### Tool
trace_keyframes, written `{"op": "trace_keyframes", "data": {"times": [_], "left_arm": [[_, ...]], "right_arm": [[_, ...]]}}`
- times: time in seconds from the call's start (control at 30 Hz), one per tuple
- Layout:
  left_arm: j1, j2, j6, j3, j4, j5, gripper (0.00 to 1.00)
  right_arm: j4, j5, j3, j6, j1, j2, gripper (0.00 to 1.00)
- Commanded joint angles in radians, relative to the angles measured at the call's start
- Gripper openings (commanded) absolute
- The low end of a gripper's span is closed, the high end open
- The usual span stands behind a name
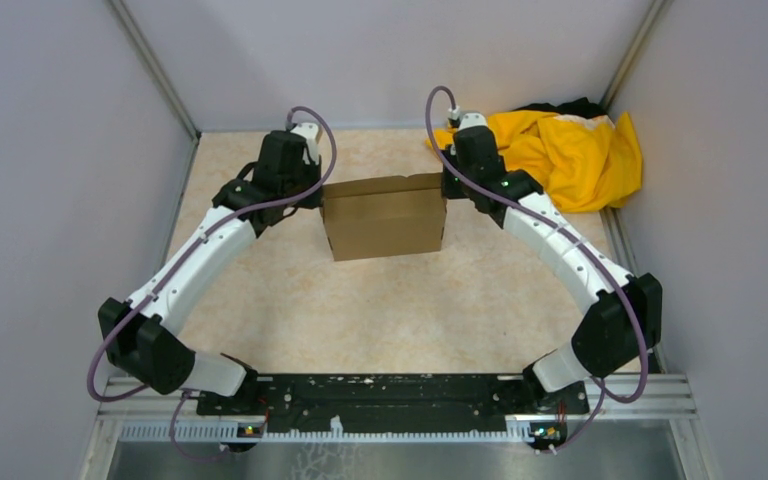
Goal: Fold the paper box
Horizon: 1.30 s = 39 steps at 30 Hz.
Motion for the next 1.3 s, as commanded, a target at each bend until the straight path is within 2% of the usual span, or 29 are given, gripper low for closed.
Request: {"op": "trace_keyframes", "data": {"times": [0.0, 0.43, 0.9, 1.27], "left_arm": [[-0.032, -0.005, -0.029, -0.031, 0.013, 0.082, 0.13], [-0.043, -0.020, -0.032, -0.060, 0.028, 0.077, 0.12], [-0.062, -0.020, -0.028, -0.071, 0.030, 0.056, 0.12], [-0.067, 0.017, -0.090, 0.015, -0.013, 0.078, 0.12]], "right_arm": [[0.067, -0.029, -0.033, 0.045, 0.047, -0.030, 0.00], [0.129, 0.012, -0.142, 0.045, 0.060, -0.066, 0.00], [0.144, 0.011, -0.172, 0.039, 0.061, -0.072, 0.00], [0.140, 0.004, -0.173, 0.041, 0.061, -0.076, 0.00]]}}
